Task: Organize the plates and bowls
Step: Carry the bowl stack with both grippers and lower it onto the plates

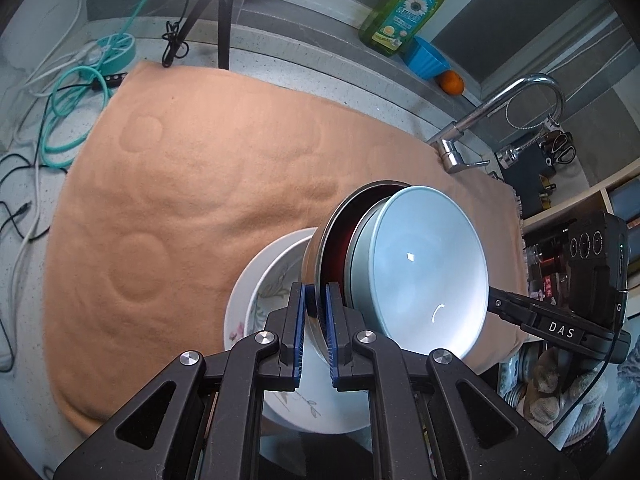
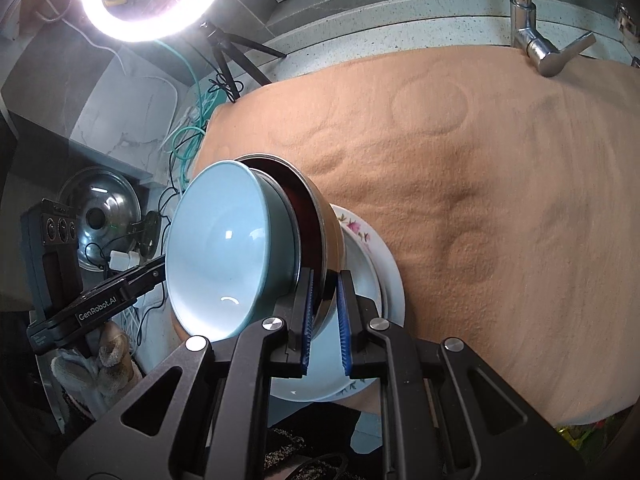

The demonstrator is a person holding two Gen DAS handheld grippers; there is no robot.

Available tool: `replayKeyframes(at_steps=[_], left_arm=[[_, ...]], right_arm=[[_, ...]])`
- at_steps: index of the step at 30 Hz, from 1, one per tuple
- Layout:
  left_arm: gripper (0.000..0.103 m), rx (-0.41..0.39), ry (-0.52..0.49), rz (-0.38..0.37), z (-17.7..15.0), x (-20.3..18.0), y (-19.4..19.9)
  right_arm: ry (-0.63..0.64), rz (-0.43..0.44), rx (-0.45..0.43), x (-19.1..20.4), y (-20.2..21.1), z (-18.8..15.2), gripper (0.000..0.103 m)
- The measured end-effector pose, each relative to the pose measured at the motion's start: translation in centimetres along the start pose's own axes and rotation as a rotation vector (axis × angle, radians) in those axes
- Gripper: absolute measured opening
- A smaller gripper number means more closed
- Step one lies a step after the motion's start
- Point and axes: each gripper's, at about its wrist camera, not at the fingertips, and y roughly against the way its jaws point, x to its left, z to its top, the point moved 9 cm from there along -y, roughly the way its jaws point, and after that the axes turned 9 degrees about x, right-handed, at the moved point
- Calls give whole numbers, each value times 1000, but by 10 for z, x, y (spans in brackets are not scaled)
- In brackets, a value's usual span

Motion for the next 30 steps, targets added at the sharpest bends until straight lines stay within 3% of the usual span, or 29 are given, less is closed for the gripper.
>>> replayKeyframes(at_steps=[14,30], left_arm=[[8,32,5,3,-24,5,-6],[8,34,6,10,-30,7,-8]], right_arm=[[-5,-4,32,-1,-10,-24,11],[10,-23,25,0,-15,-28,11]])
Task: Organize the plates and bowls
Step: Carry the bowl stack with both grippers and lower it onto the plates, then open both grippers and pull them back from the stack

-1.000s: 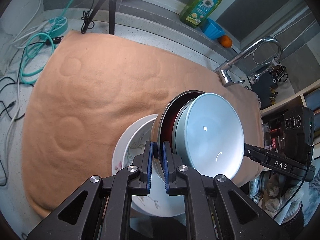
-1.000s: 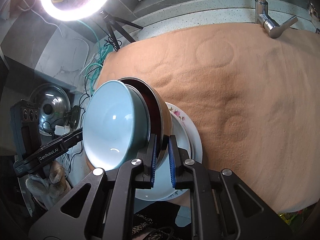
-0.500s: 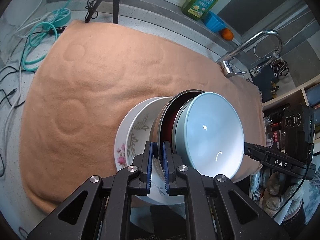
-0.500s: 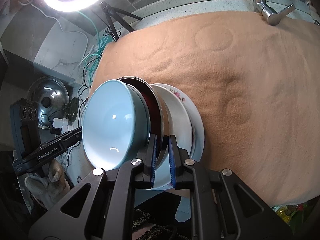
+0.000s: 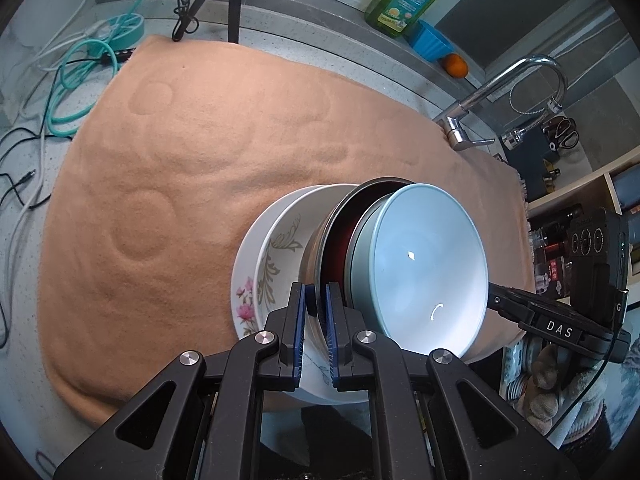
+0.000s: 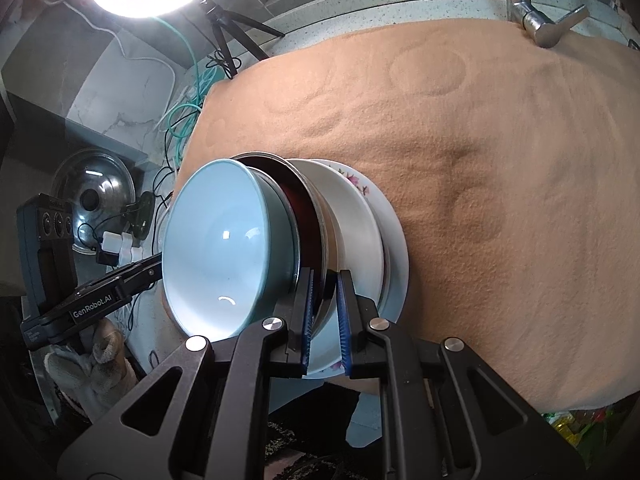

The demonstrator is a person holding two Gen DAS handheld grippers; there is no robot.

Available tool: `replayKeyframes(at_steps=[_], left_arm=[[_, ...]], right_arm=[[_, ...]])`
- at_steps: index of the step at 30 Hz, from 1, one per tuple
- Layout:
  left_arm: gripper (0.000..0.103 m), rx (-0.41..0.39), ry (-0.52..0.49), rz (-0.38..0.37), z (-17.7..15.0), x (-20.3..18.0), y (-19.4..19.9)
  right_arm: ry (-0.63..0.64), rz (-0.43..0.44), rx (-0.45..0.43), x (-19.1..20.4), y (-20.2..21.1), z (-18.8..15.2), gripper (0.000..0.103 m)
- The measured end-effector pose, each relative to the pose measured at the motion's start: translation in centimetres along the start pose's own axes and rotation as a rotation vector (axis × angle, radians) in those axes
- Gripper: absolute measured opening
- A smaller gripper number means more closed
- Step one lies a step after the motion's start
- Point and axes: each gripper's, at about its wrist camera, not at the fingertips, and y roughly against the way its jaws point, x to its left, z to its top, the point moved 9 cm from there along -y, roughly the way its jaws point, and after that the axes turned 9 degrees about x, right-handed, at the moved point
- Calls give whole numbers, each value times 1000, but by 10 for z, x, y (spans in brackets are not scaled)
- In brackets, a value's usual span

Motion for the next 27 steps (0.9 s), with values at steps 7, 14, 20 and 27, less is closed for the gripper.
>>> replayKeyframes(at_steps=[7,14,20,27], left_arm=[[10,-6,-7,1,-5,-1,0],[13,-32,-19,17,-13,-1,8],[14,-73,-38,50,-21,1,21],[14,-126,-84,116,-40,-1,32]], right_arm=[[27,-23,-28,3,5,-3,13],[44,-60,-72,3,16,-9,26],[44,-83,-123,-2,29,-19,38],[84,-148,-217,-4,52,-32,52]])
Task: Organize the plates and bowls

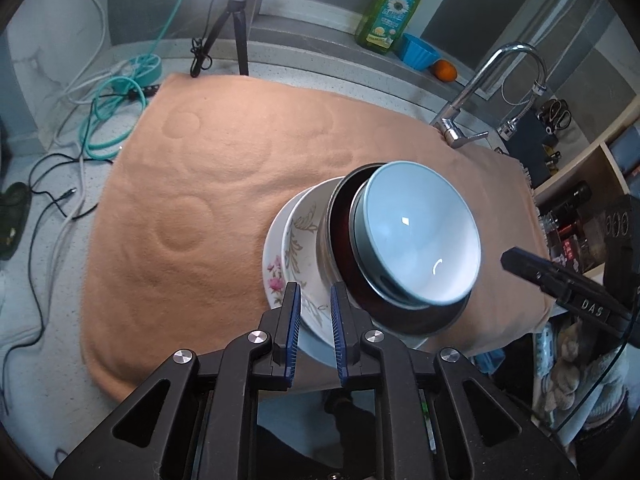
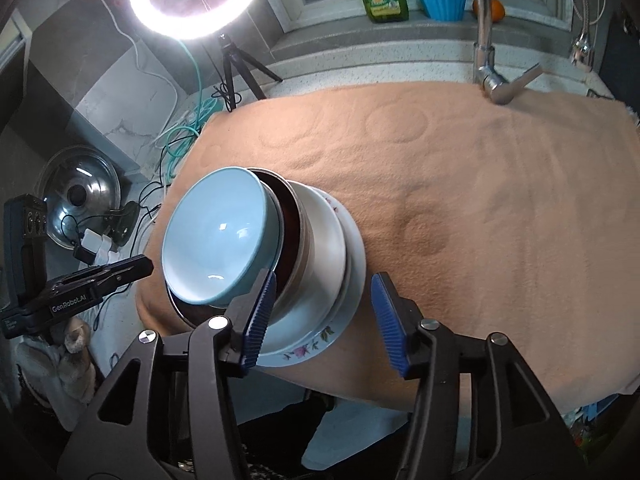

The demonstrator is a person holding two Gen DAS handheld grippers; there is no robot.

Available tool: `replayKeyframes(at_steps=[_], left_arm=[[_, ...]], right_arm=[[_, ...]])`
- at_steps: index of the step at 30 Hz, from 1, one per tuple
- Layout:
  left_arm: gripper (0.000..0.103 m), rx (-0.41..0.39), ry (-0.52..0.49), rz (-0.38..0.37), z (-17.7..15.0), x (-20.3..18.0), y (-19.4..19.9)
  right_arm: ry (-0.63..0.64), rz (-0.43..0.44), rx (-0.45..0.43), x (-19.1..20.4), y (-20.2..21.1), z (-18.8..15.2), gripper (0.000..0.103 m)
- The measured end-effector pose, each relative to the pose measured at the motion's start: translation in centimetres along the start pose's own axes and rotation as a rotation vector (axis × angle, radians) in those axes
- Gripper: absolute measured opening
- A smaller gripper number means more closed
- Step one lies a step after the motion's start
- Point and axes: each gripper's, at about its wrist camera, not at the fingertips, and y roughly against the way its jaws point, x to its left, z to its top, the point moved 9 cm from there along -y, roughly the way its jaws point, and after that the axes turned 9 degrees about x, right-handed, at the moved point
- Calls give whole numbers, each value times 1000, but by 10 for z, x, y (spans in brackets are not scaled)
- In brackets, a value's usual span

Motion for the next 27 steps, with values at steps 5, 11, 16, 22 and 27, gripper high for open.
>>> replayKeyframes(at_steps=[5,11,16,22,27], left_arm=[[16,-56,-44,52,-11,-7,10],[43,-142,-90,115,-18,-18,28],[57,-198,-79,118,-20,-21,42],[64,-222,-78,148,-24,-23,46],[64,-214,-64,152,-25,-22,45]], right_arm=[[36,-36,-86,5,19,-5,70],[69,-79,-218,16,42,-10,89],[82,-110,-293,24,59,-16,98],[57,-184,-318,23,70,-24,98],[28,-188,-324,20,72,-29,98]])
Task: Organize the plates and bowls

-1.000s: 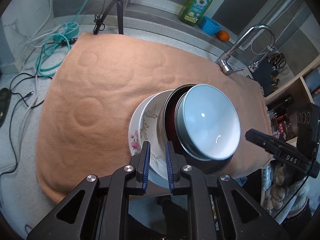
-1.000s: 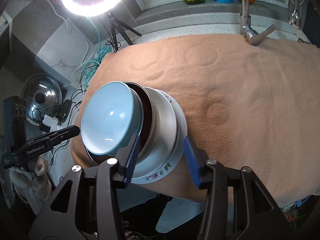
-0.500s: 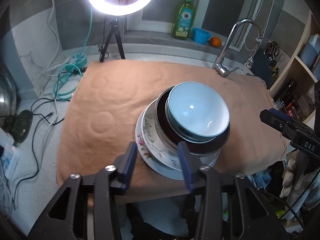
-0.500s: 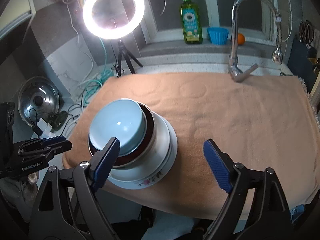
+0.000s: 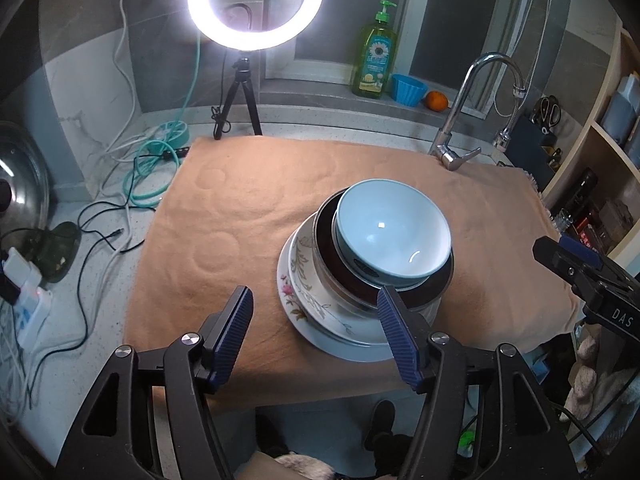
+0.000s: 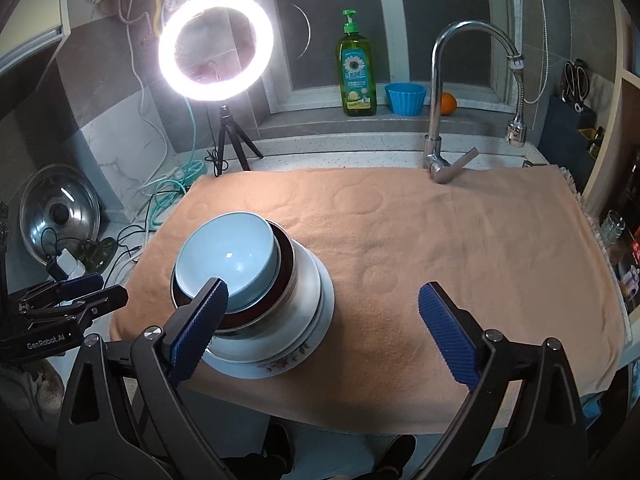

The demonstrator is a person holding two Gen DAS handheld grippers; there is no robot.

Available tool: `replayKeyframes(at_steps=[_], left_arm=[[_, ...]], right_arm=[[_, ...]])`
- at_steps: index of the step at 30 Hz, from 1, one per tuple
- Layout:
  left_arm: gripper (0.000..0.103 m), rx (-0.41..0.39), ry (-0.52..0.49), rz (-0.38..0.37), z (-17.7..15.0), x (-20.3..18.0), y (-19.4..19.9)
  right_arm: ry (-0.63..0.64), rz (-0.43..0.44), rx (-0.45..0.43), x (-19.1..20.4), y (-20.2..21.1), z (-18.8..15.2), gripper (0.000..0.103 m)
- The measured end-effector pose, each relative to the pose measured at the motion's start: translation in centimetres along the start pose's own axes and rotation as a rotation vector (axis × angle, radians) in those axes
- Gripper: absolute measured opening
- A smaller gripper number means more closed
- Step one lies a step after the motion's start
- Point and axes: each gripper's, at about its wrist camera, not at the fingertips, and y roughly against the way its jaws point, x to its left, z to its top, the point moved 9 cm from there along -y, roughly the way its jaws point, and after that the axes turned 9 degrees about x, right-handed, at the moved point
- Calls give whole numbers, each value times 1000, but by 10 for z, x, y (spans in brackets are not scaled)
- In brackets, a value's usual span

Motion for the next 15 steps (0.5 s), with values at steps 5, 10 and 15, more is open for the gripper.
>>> replayKeyframes(at_steps=[5,10,15], left_arm=[[64,-5,0,2,1,0,1],[65,-10,0,9,1,0,3],[65,-13,0,15,1,-1,4]], right_arm=[[-11,-7,7,-4,1,-2,98],[-5,-18,-2,-2,4,-2,98],[10,-35,-19,1,7,0,98]])
